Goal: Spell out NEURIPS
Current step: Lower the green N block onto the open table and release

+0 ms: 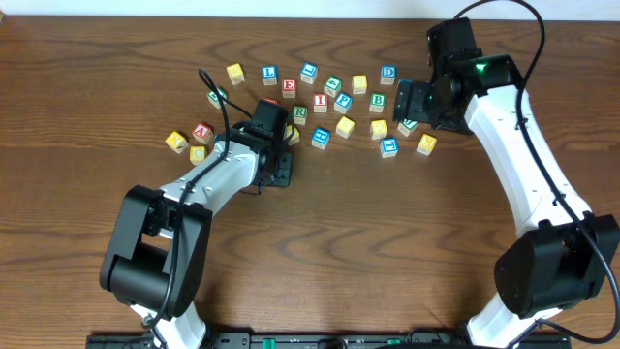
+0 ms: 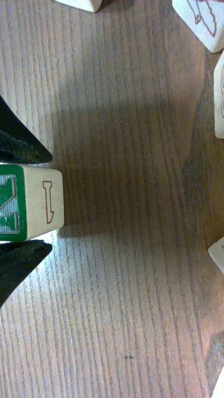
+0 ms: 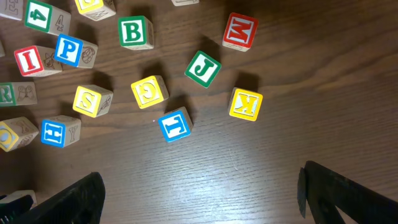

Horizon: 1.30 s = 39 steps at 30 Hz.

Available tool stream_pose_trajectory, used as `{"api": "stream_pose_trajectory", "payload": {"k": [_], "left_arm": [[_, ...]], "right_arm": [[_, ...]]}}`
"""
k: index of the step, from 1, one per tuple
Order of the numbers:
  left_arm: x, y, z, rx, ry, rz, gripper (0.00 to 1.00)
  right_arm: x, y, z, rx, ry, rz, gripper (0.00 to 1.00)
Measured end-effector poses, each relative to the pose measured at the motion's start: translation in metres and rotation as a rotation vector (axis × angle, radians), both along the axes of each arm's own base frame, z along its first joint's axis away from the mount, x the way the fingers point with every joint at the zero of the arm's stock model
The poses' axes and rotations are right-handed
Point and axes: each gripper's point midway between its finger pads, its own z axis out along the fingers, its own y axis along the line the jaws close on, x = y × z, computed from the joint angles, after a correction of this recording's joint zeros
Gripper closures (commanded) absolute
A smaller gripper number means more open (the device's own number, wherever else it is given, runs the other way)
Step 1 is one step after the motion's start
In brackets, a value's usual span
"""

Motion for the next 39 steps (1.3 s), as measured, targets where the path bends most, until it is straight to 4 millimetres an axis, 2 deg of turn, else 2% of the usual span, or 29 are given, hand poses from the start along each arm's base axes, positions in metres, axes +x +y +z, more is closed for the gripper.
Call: {"api": "stream_pose_trajectory", "payload": {"k": [9,10,18,21,25,31,39], "left_arm": [[0.000,0.000,0.000,-0.001,0.000,0.001,0.58],[0.000,0.000,0.000,0.000,0.000,0.001,0.55],[0.001,0.000,0.005,0.001,0.001,0.000,0.50],[0.010,-0.004,0.020,-0.013,-0.037,-0.003,0.50],[0.022,-0.009,0.055,-0.048,-0.126,-0.003,0.50],[0.028,-0.009,0.099,-0.082,-0.236,0.000,0.50],[0.022,-0.001,0.127,-0.071,-0.287,0.014,0.50]], "right_arm": [[0.000,0.000,0.000,0.000,0.000,0.000,0.04],[0.000,0.000,0.000,0.000,0.000,0.000,0.04],[0.000,0.000,0.000,0.000,-0.001,0.000,0.04],[0.000,0.000,0.000,0.000,-0.001,0.000,0.04],[0.000,0.000,0.000,0.000,-0.001,0.000,0.04],[0.000,0.000,0.000,0.001,-0.001,0.000,0.04],[0.002,0.000,0.001,0.002,-0.008,0.000,0.02]]}}
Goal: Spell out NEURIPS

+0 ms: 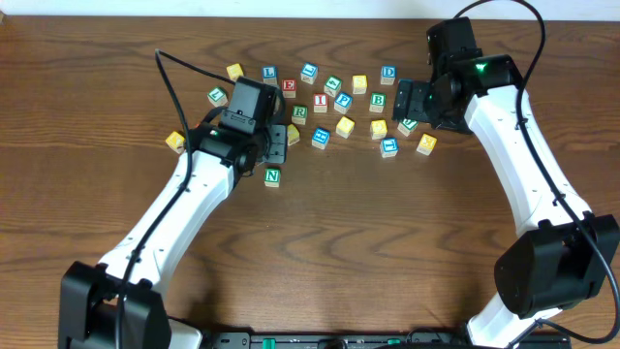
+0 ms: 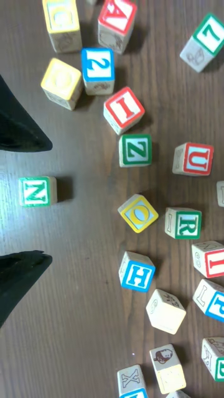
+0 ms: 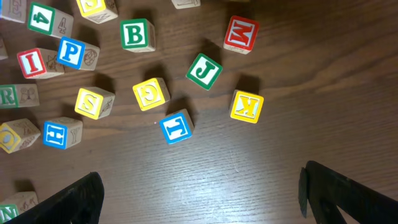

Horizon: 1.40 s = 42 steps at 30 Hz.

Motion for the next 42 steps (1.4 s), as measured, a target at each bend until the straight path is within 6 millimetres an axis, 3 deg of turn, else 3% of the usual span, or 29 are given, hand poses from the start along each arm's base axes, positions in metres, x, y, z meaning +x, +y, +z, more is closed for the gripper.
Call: {"api": "stream_pose_trajectory", "payload": {"k": [18,28,42], "left_arm": [[0.013,0.049,0.044,0.004,0.010,0.127,0.50],[0.015,0.074,0.043,0.008,0.028,0.190,0.50],[0.015,0.076,0.043,0.007,0.028,0.195,0.50]], "right_arm": [[0.000,0.001,0.000,0.003,-0.001,0.001,0.01],[0.000,0.001,0.000,0.007,0.000,0.003,0.01],[0.000,0.001,0.000,0.008,0.000,0.003,0.01]]}}
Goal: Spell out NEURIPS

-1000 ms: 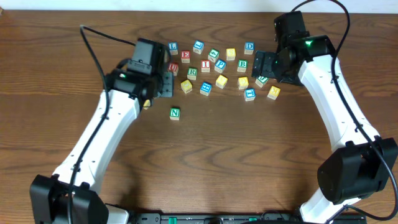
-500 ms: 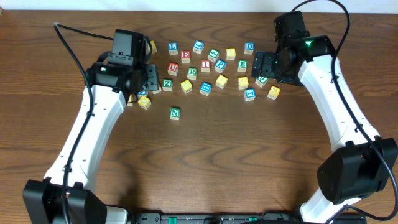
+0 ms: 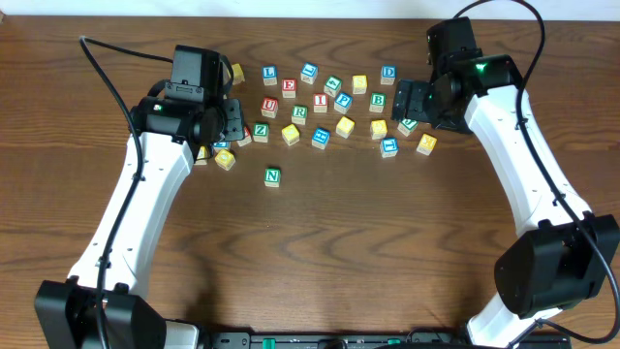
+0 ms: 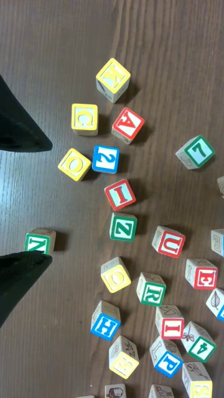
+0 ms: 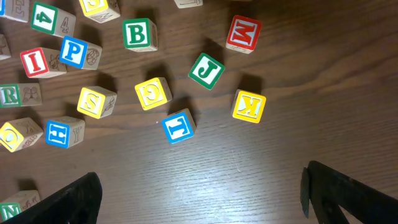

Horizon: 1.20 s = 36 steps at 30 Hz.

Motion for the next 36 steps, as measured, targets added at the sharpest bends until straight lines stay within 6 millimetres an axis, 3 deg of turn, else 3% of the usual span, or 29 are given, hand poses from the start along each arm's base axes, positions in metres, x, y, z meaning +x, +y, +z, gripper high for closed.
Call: {"api": "stream_pose_trajectory", "payload": {"k": [26,36], "left_arm": [[0.001,0.000,0.001,-0.001,-0.005,0.000,0.50],[0.009,0.003,0.005,-0.011,-0.040,0.017,0.50]], "right_arm": [[0.002,0.002,0.001,0.010,-0.009,0.003,0.01],[0.013,0.016,0.007,0.080,-0.055,0.028,0.02]]}}
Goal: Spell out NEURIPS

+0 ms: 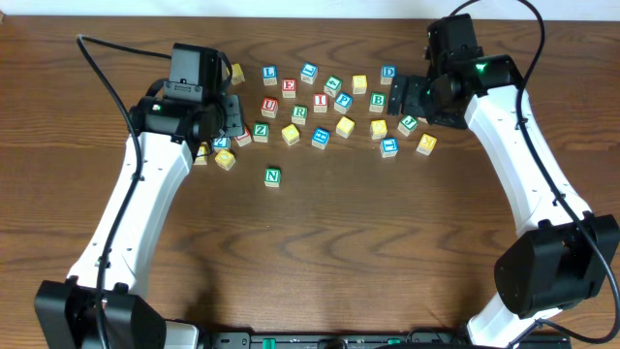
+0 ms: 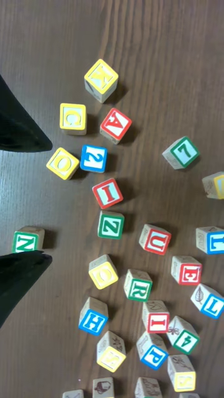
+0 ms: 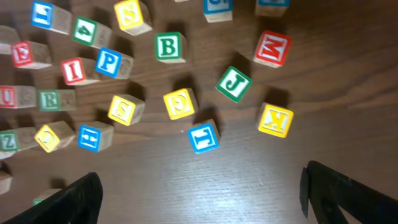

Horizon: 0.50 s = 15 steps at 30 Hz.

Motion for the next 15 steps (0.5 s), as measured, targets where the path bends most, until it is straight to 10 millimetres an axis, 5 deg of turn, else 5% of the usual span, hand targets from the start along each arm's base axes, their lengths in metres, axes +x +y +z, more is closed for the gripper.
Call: {"api": "stream_pose_trajectory", "payload": {"k": [15], "left_arm": [[-0.001,0.020,-0.002,-0.048,0.024,0.048,0.50]], "right_arm": [[0.000,0.037,0.005,0.017,-0.041,0.095,0.01]]}}
